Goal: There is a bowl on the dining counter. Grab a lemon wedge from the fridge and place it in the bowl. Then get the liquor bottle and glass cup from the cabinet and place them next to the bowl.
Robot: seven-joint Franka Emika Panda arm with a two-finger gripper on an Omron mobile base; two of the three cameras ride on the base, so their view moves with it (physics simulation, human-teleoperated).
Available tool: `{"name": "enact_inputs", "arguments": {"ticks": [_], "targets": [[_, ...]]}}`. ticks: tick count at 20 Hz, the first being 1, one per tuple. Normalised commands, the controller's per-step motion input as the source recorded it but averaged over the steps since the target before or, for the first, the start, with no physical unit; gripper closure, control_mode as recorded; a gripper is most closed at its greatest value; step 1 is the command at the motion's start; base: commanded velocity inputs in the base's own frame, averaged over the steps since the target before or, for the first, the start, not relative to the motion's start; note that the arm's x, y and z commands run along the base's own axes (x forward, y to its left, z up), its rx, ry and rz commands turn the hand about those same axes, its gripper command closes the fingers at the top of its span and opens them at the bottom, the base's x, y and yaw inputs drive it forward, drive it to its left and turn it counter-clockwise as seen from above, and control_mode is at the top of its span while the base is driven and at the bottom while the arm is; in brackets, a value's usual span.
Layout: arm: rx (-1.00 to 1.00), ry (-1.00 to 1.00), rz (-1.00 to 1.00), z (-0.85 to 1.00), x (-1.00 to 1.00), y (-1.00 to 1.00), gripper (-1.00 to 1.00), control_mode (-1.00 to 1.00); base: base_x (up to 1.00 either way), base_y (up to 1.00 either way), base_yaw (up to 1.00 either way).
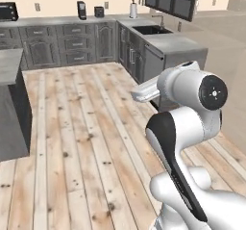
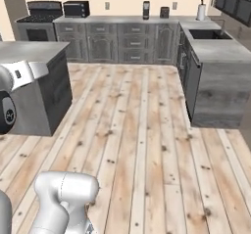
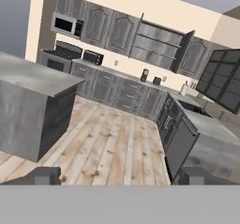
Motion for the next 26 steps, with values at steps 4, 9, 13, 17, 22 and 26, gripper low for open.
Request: {"name": "enact_inputs", "arguments": {"ticks": [4,9,13,17,22,26], "targets": [[0.00,0.00,0.00,0.00,0.00,0.00,-1.00,1.00,1.00,-0.13,0.00],[0.00,0.00,0.00,0.00,0.00,0.00,-1.00,1.00,1.00,-0.03,0.00],[0.00,0.00,0.00,0.00,0.00,0.00,-1.00,1.00,1.00,0.00,0.00],[0.00,0.00,0.00,0.00,0.00,0.00,-1.00,1.00,1.00,0.00,0.00],[0.00,0.00,0.00,0.00,0.00,0.00,-1.00,1.00,1.00,0.00,0.00],[0.00,0.00,0.00,0.00,0.00,0.00,-1.00,1.00,1.00,0.00,0.00]]}}
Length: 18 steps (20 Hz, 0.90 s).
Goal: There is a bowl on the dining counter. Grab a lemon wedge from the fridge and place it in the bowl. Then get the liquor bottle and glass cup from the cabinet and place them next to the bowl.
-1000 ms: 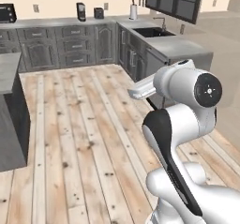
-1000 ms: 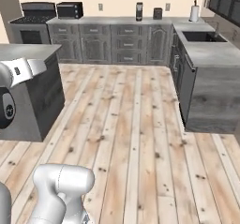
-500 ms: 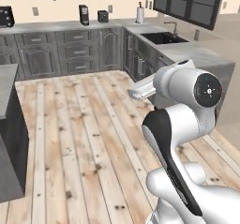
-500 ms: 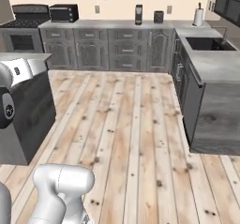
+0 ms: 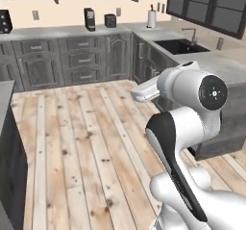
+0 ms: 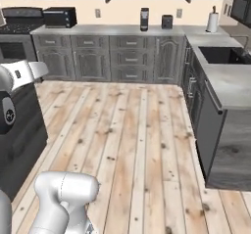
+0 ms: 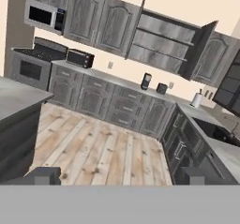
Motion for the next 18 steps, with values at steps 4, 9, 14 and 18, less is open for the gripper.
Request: {"name": "enact_inputs", "arguments": {"ticks": [4,9,14,18], "targets": [[0.00,0.00,0.00,0.00,0.00,0.00,-1.00,1.00,1.00,0.00,0.00],[0.00,0.00,0.00,0.00,0.00,0.00,-1.00,1.00,1.00,0.00,0.00],[0.00,0.00,0.00,0.00,0.00,0.00,-1.00,1.00,1.00,-0.02,0.00],[0.00,0.00,0.00,0.00,0.00,0.00,-1.00,1.00,1.00,-0.05,0.00]]}}
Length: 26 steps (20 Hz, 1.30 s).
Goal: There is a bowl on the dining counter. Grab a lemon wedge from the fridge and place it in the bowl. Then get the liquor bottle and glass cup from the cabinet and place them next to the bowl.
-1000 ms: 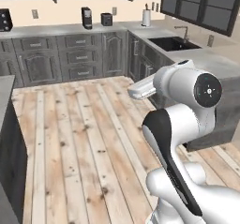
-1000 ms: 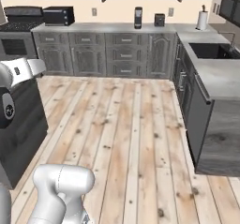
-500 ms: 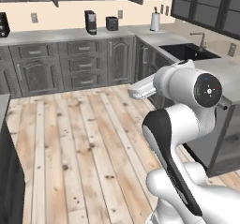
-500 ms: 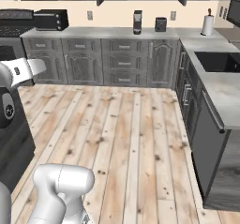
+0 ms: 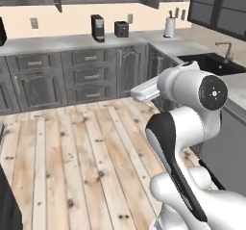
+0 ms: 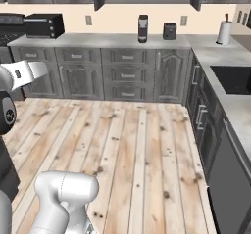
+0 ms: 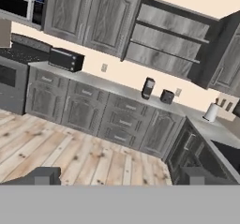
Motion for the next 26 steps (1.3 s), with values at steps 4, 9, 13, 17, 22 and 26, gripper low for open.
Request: {"name": "enact_inputs", "arguments": {"ticks": [4,9,13,17,22,26], "targets": [[0.00,0.00,0.00,0.00,0.00,0.00,-1.00,1.00,1.00,-0.11,0.00],[0.00,0.00,0.00,0.00,0.00,0.00,-1.00,1.00,1.00,-0.13,0.00],[0.00,0.00,0.00,0.00,0.00,0.00,-1.00,1.00,1.00,-0.14,0.00],[0.00,0.00,0.00,0.00,0.00,0.00,-1.00,1.00,1.00,-0.13,0.00],[0.00,0.00,0.00,0.00,0.00,0.00,-1.00,1.00,1.00,-0.16,0.00],[0.00,0.00,0.00,0.00,0.00,0.00,-1.00,1.00,1.00,-0.19,0.00]]}}
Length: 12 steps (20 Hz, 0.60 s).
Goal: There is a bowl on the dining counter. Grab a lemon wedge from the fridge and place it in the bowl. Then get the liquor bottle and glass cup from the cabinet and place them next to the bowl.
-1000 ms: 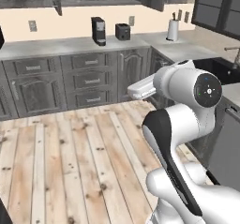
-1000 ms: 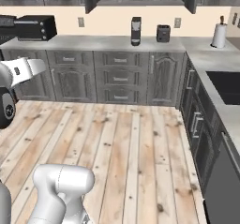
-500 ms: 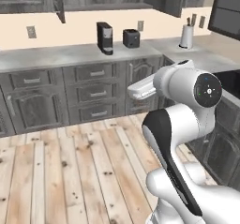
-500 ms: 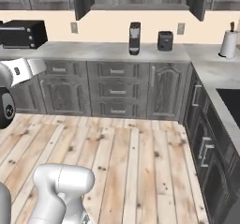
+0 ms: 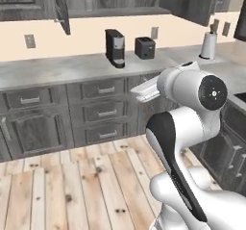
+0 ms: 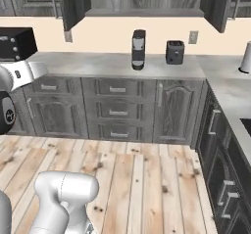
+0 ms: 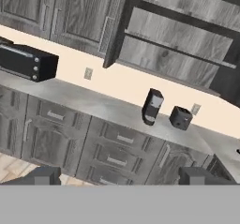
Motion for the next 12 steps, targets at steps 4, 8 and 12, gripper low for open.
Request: {"name": "enact_inputs", "arguments": {"ticks": [4,8,12], "targets": [[0.00,0.00,0.00,0.00,0.00,0.00,-1.00,1.00,1.00,-0.19,-0.04],[0.00,0.00,0.00,0.00,0.00,0.00,-1.00,1.00,1.00,-0.17,-0.10],[0.00,0.00,0.00,0.00,0.00,0.00,-1.00,1.00,1.00,-0.15,-0.09]]}}
